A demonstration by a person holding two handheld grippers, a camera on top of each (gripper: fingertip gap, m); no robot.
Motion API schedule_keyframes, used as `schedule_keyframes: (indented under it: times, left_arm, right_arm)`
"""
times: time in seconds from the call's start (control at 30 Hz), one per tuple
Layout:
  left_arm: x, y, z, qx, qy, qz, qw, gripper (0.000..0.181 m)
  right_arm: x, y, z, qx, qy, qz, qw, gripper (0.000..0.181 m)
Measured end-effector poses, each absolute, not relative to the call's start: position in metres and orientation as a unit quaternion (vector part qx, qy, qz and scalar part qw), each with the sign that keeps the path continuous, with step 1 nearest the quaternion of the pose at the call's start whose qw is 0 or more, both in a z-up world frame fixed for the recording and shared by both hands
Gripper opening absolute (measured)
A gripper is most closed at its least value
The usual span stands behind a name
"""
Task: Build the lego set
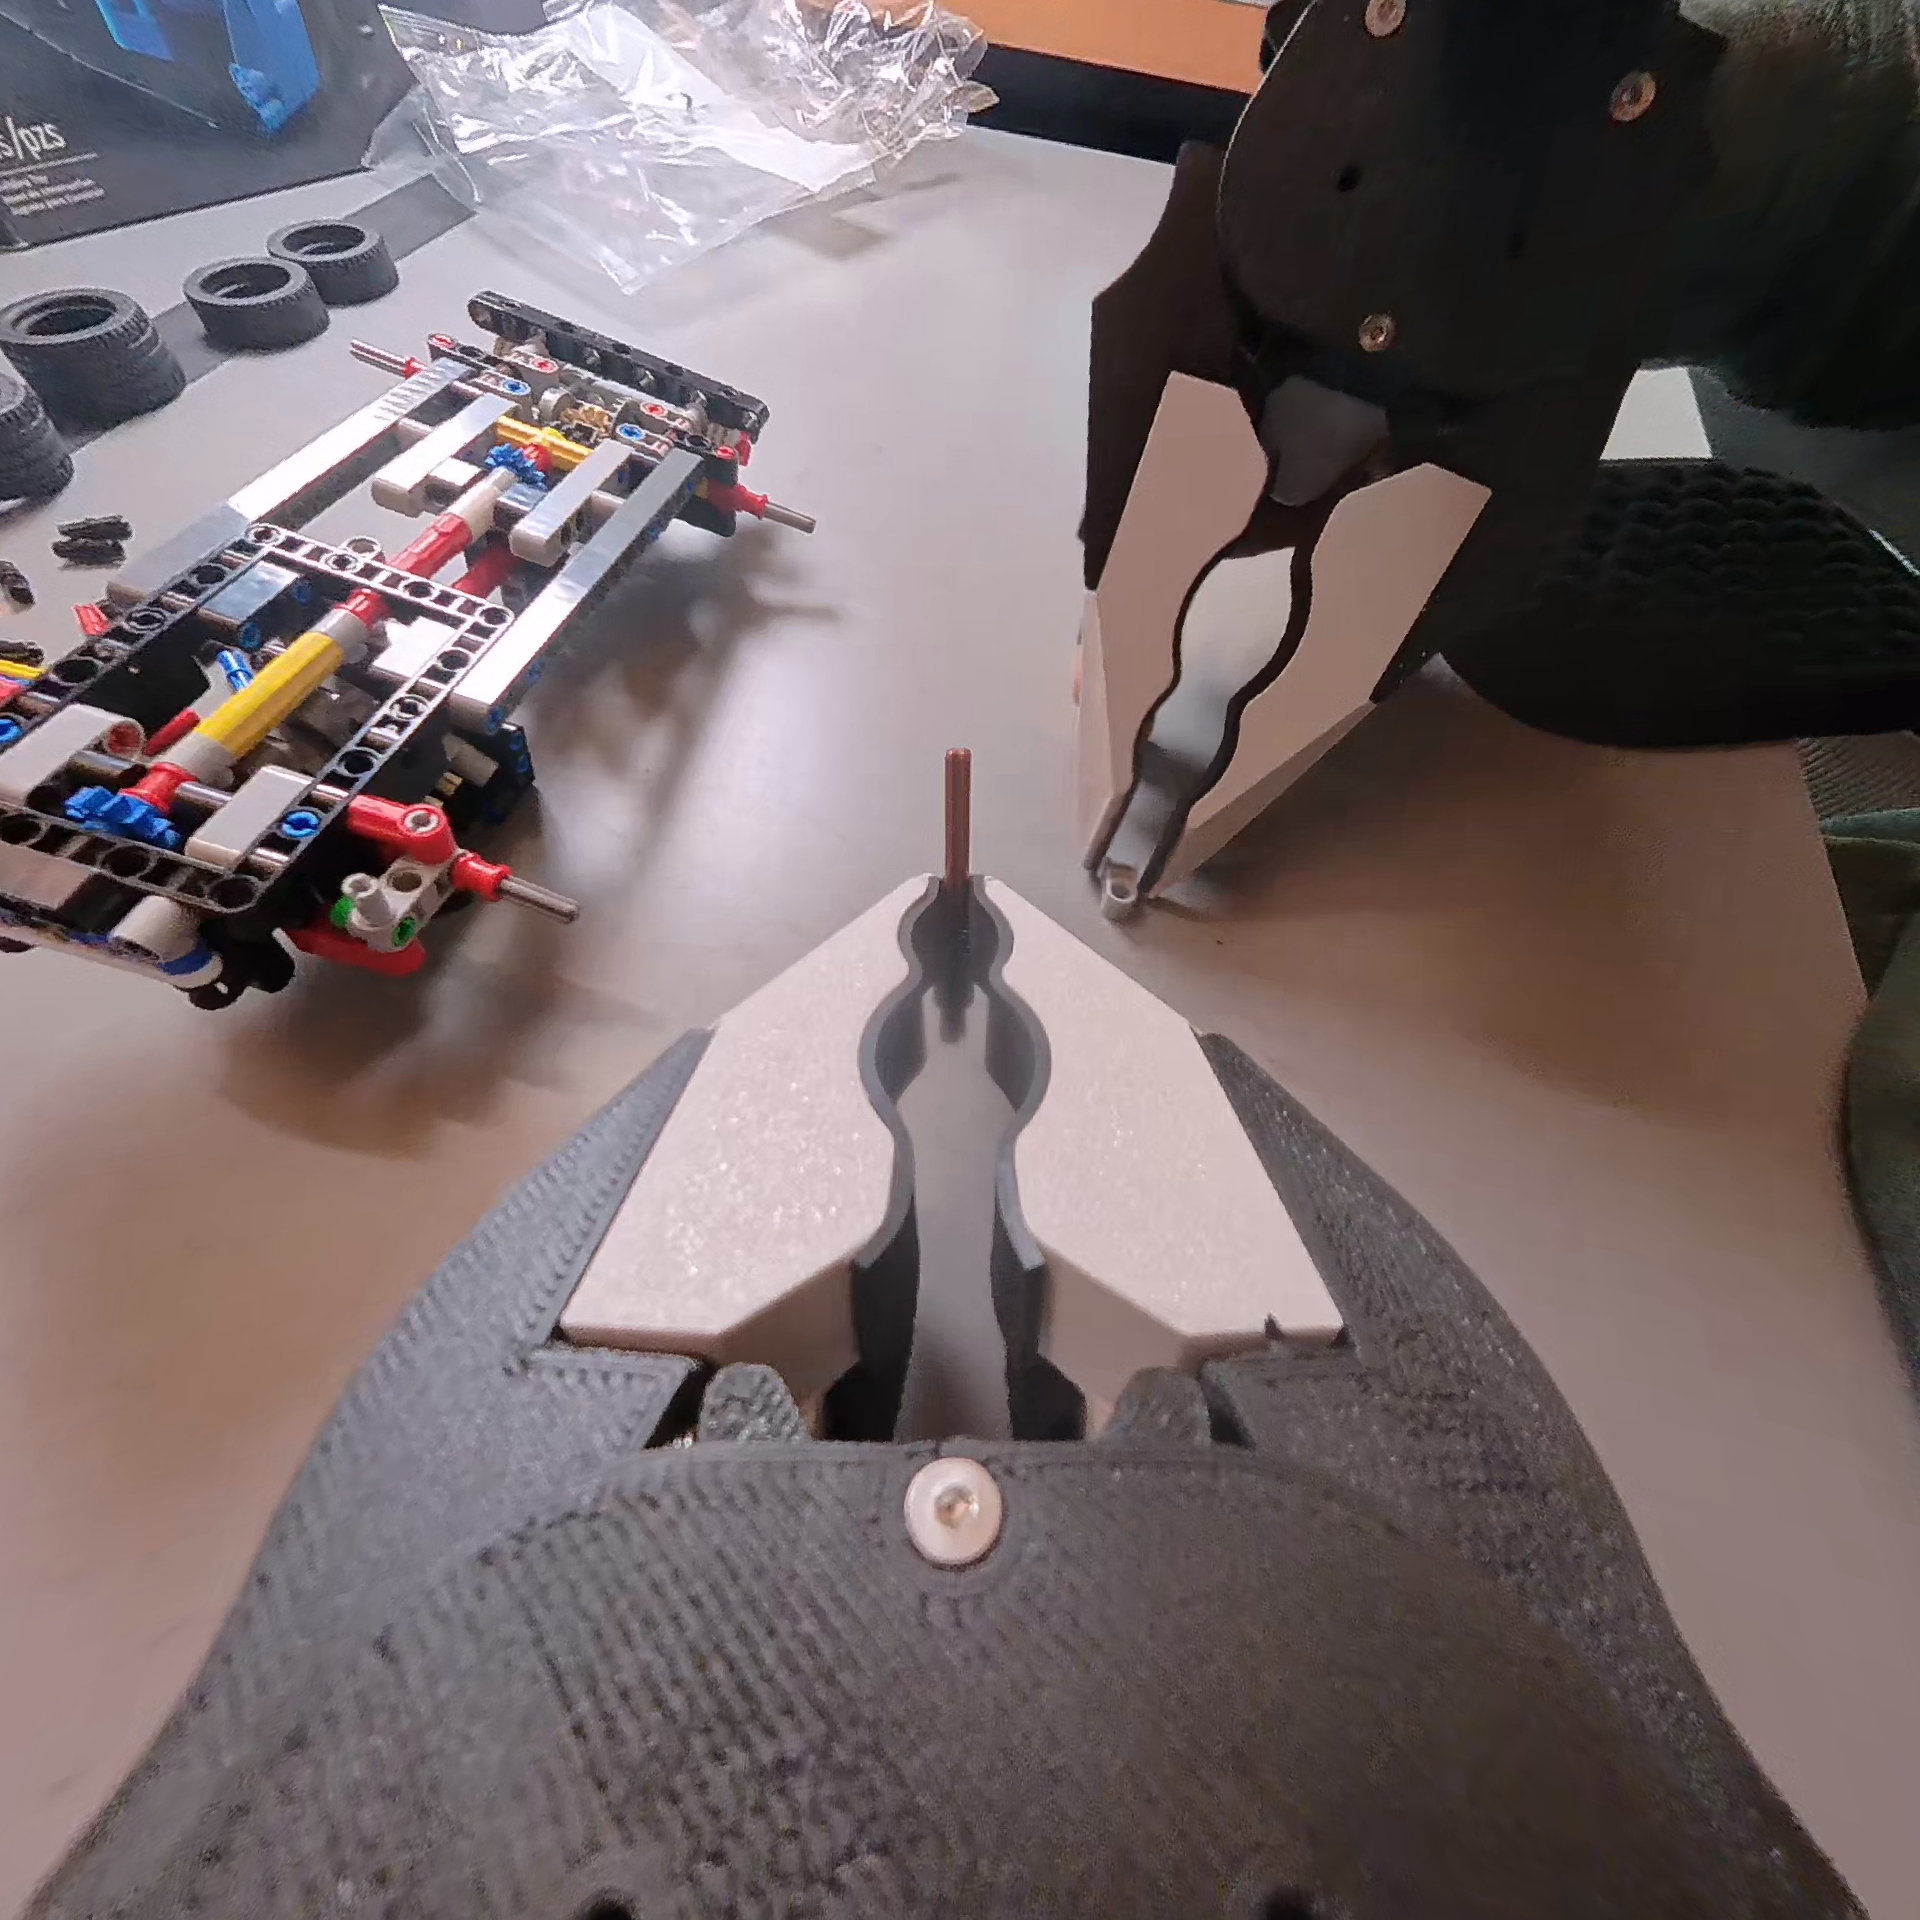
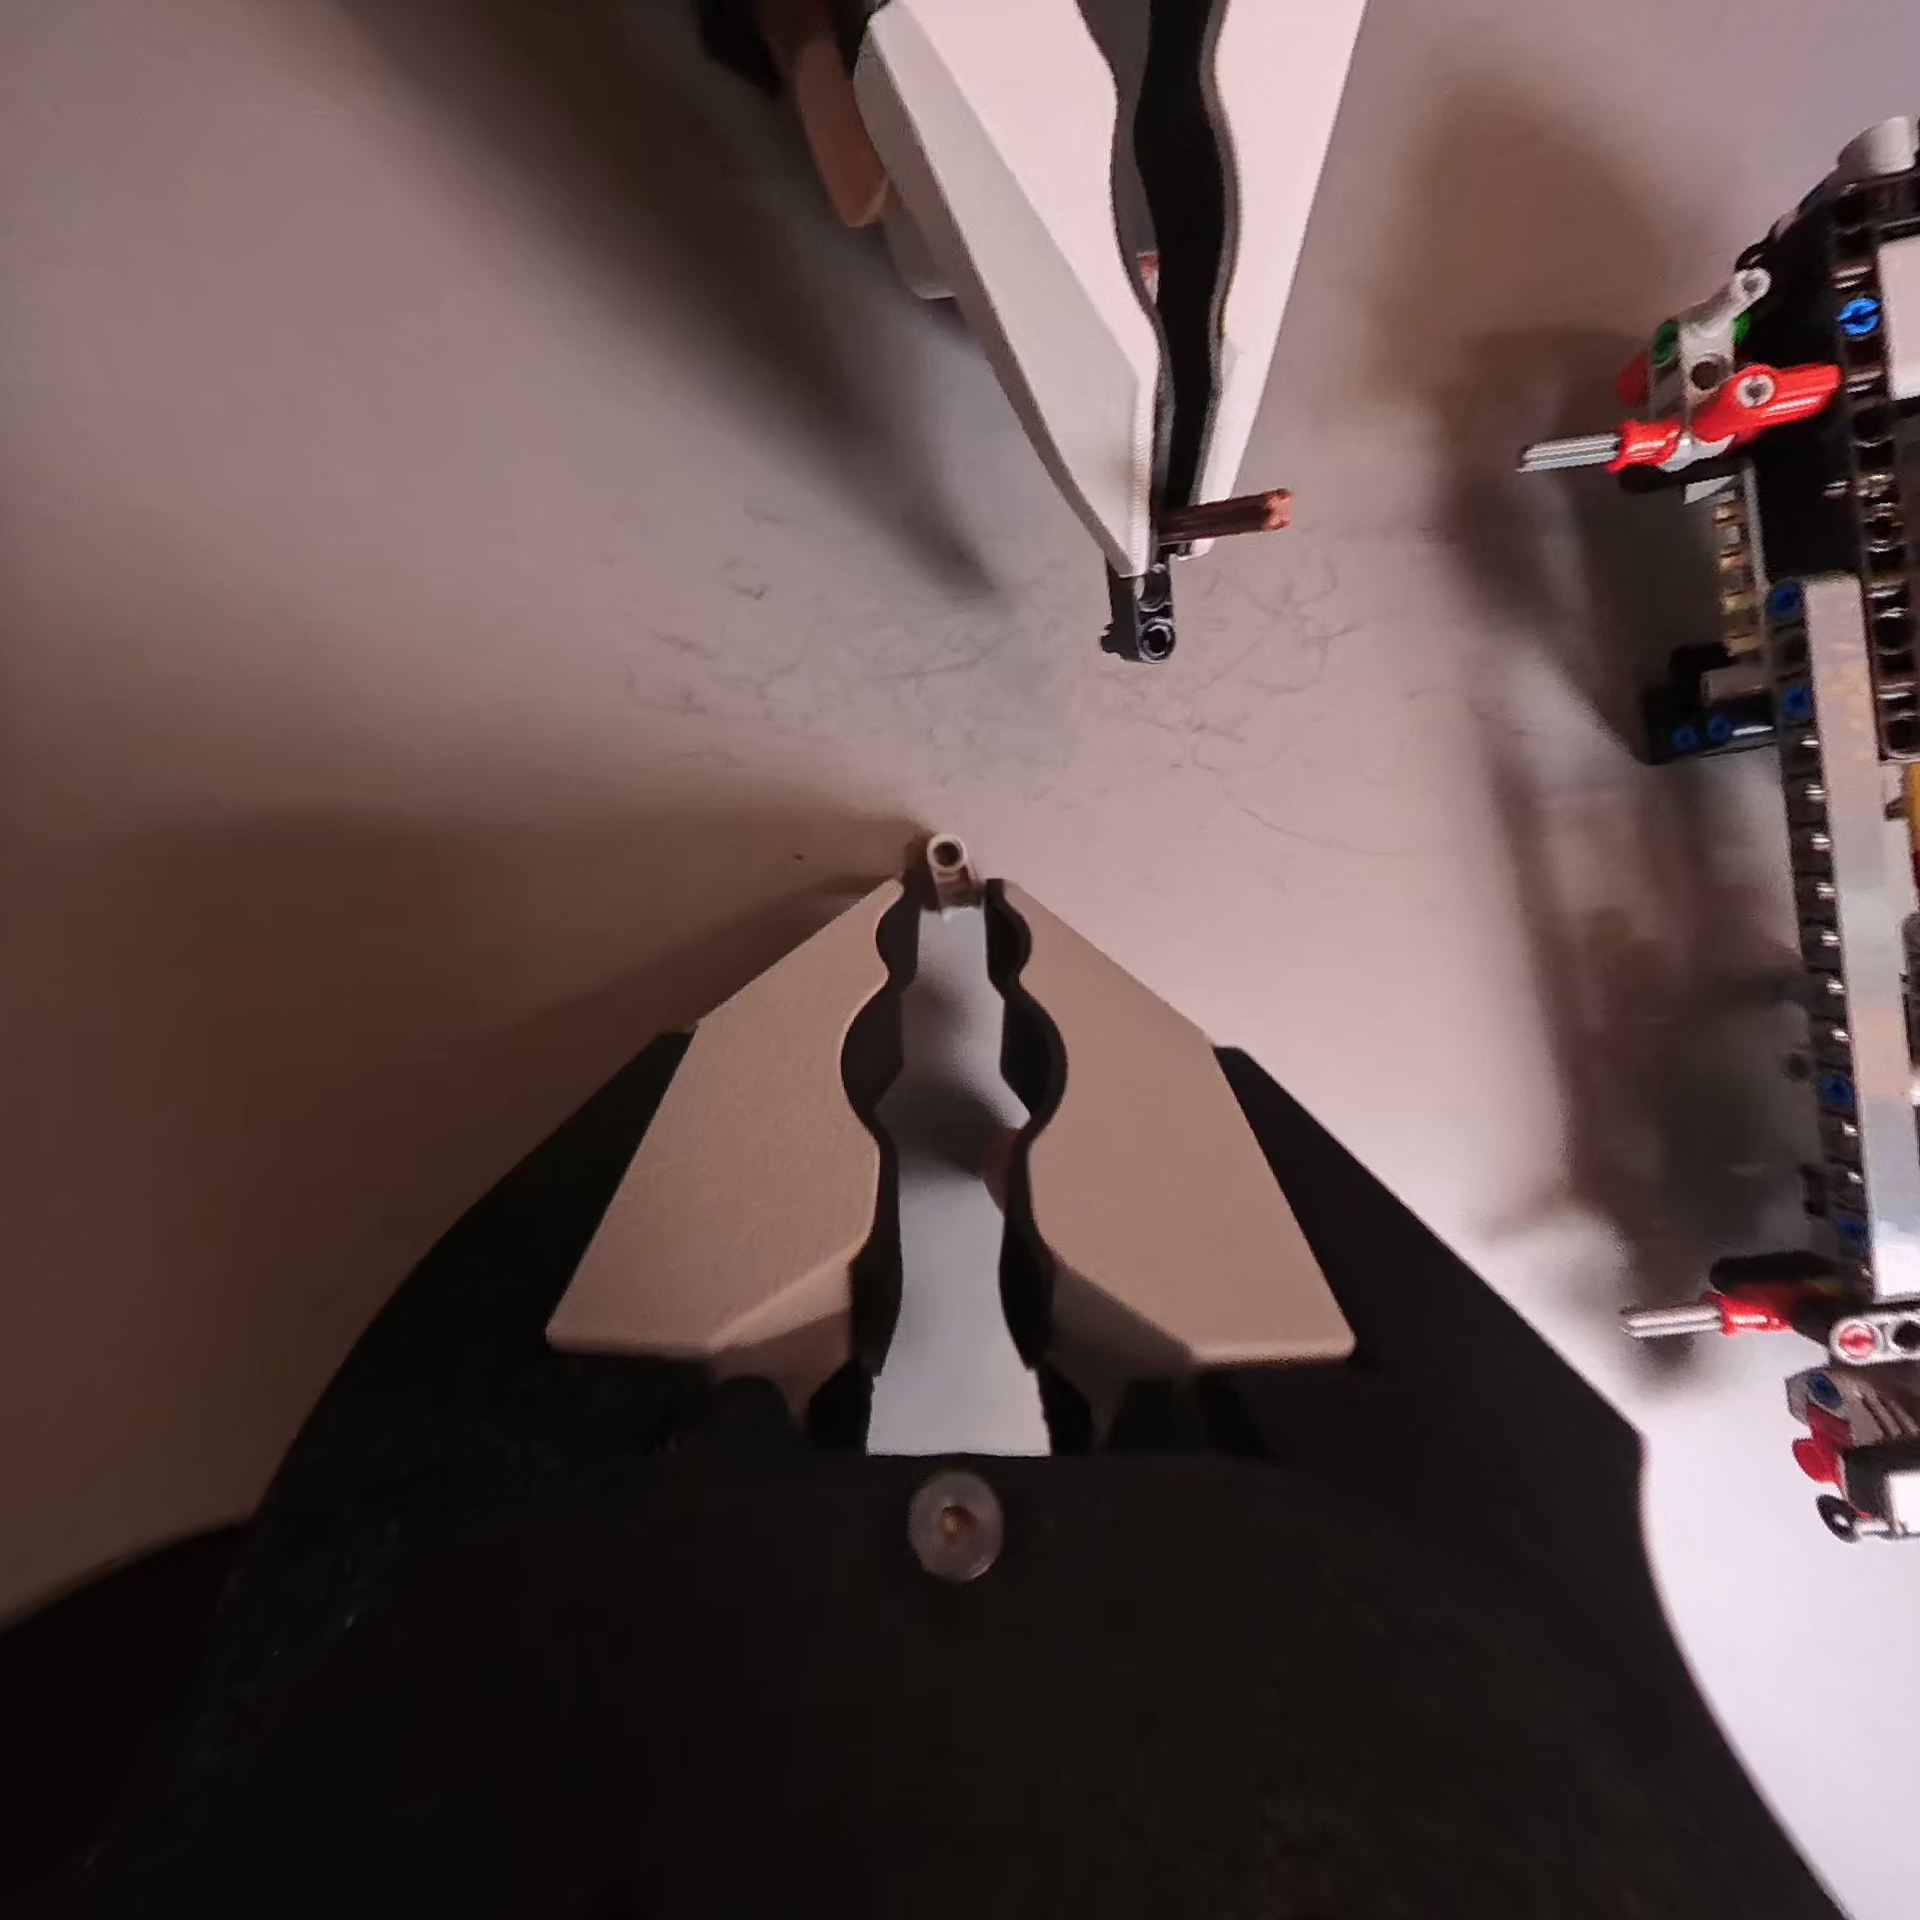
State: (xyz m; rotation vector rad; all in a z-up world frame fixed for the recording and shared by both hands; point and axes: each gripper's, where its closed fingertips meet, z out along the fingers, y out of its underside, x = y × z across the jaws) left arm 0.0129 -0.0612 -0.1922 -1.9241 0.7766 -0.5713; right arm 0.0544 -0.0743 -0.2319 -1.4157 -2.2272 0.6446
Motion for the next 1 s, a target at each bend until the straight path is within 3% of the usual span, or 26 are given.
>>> schedule_keyframes:
  times: [0.03, 0.23, 0.6, 1.0]
  left_arm:
    - [0.012, -0.061, -0.192, -0.787, 0.316, -0.234, 0.476, 0.002]
    - [0.010, -0.059, -0.191, -0.788, 0.300, -0.249, 0.476, 0.002]
    - [0.008, -0.057, -0.191, -0.789, 0.295, -0.249, 0.478, 0.002]
    - [0.032, -0.077, -0.176, -0.741, 0.335, -0.332, 0.478, 0.002]
  right_arm:
    - [0.055, -0.076, -0.232, -0.509, -0.804, 0.230, 0.204, 0.004]
    - [0.054, -0.074, -0.232, -0.554, -0.772, 0.226, 0.213, 0.004]
    - [0.031, -0.049, -0.194, -0.607, -0.653, 0.345, 0.294, 0.005]
    - [0.040, -0.064, -0.159, -0.508, -0.674, 0.421, 0.332, 0.005]
